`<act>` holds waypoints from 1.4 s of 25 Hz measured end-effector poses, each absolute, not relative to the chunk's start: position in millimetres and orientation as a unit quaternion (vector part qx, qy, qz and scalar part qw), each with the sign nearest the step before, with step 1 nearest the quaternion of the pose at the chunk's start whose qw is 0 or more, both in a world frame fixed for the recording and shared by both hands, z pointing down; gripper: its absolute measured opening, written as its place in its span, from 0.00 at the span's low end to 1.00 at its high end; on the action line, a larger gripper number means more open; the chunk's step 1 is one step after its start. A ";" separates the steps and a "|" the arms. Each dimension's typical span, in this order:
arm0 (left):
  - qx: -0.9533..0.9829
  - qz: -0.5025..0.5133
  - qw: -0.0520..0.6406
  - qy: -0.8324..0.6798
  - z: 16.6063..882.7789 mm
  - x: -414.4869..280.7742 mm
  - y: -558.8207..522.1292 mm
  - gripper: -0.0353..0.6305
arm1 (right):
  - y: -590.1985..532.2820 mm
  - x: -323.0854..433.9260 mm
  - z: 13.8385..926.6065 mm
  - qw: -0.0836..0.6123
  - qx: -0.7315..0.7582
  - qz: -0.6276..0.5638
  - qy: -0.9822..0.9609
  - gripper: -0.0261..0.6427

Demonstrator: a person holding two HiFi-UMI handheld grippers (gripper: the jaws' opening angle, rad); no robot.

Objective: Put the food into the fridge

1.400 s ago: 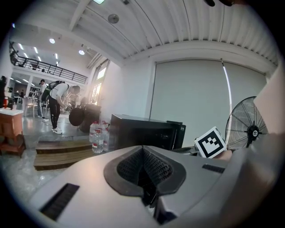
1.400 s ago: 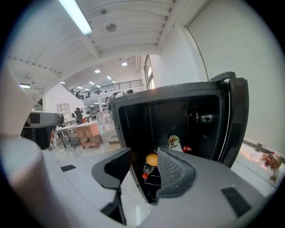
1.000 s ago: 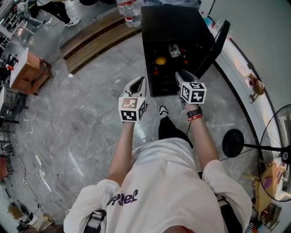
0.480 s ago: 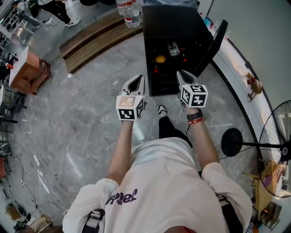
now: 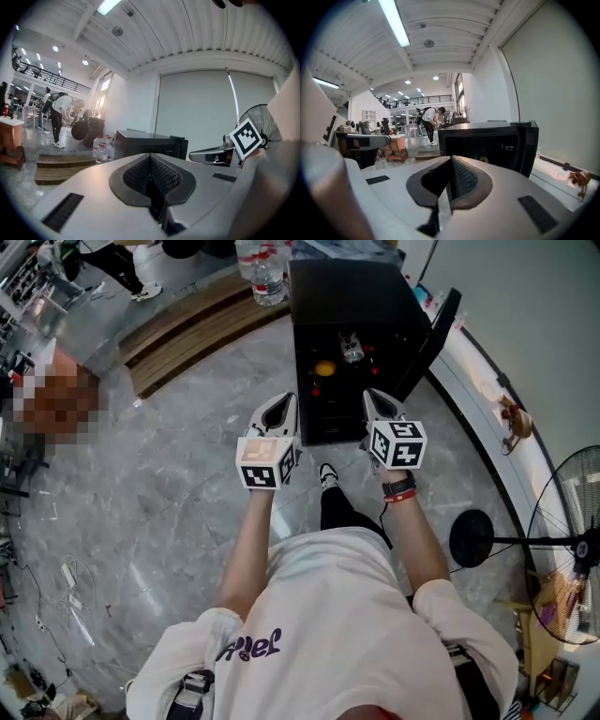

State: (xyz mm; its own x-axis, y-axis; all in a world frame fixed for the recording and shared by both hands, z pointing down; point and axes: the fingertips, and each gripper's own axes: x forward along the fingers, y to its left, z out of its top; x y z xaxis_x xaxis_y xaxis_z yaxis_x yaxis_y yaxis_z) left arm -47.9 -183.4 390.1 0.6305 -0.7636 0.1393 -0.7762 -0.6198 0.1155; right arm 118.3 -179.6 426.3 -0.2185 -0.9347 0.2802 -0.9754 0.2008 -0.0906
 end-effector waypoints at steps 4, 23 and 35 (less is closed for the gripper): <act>0.898 0.042 0.083 -0.431 391.3 -47.0 -184.4 0.08 | -177.6 123.1 420.7 0.074 0.628 0.123 -0.765 0.06; 0.897 0.049 0.081 -0.431 397.4 -40.3 -189.5 0.08 | -167.2 151.9 420.8 0.065 0.649 0.121 -0.748 0.06; 0.898 0.055 0.091 -0.428 410.6 -37.0 -195.8 0.08 | -164.7 152.6 432.0 0.080 0.638 0.131 -0.755 0.06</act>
State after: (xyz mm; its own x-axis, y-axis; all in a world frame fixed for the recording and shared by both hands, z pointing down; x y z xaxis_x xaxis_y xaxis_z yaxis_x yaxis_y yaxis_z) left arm -37.0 -195.8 410.6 0.6277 -0.7582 0.1765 -0.7782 -0.6172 0.1163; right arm 152.6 -164.7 432.0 -0.1729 -0.9422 0.2869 -0.9838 0.1514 -0.0956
